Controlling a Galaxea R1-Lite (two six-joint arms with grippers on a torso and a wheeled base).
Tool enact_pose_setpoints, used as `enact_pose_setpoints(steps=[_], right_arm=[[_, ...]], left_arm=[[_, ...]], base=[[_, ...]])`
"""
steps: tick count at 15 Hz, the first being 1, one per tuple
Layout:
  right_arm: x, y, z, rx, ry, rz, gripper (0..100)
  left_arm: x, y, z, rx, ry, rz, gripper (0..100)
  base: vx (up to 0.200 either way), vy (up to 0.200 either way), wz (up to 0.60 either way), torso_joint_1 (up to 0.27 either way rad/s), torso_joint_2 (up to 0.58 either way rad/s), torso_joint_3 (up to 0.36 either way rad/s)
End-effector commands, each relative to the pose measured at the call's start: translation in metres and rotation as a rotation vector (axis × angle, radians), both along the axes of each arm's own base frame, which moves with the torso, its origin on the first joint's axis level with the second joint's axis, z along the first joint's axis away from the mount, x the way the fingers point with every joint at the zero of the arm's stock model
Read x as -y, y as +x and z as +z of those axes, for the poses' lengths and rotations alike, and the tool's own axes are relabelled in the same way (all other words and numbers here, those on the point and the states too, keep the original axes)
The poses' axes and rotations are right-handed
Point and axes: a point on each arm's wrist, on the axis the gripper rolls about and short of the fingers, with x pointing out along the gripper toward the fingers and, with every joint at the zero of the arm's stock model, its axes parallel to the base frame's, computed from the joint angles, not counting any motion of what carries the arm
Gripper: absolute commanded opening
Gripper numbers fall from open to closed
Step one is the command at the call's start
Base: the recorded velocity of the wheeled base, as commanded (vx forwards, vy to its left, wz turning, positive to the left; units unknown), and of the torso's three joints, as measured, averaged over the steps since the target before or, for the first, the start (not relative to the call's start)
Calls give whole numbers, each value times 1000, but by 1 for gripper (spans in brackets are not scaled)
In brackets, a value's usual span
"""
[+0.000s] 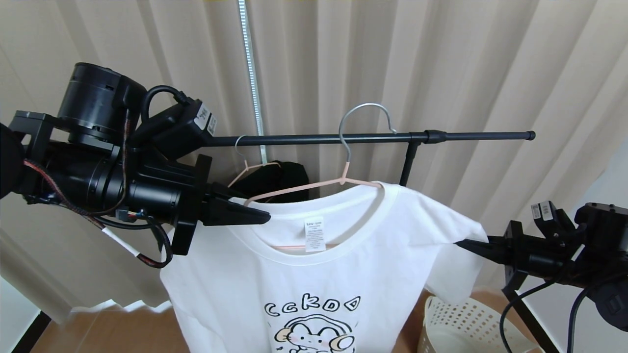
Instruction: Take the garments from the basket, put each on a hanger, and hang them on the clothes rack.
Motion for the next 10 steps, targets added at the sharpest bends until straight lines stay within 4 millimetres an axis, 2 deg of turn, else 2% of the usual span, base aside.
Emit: enact_pose_setpoints(steps=[1,4,10], right_arm=[[5,4,-3,-6,1,-15,0],[9,7,-5,-7,1,-29,0],[6,-1,-1,-1,0,-20,0]], left_arm=[[-3,-1,1,4,-1,9,0],[-8,-2,2,8,-3,26,0],[-8,-1,0,-2,0,27,0]], base=[[0,0,0,0,0,0],[0,0,0,0,0,0],[0,0,0,0,0,0]])
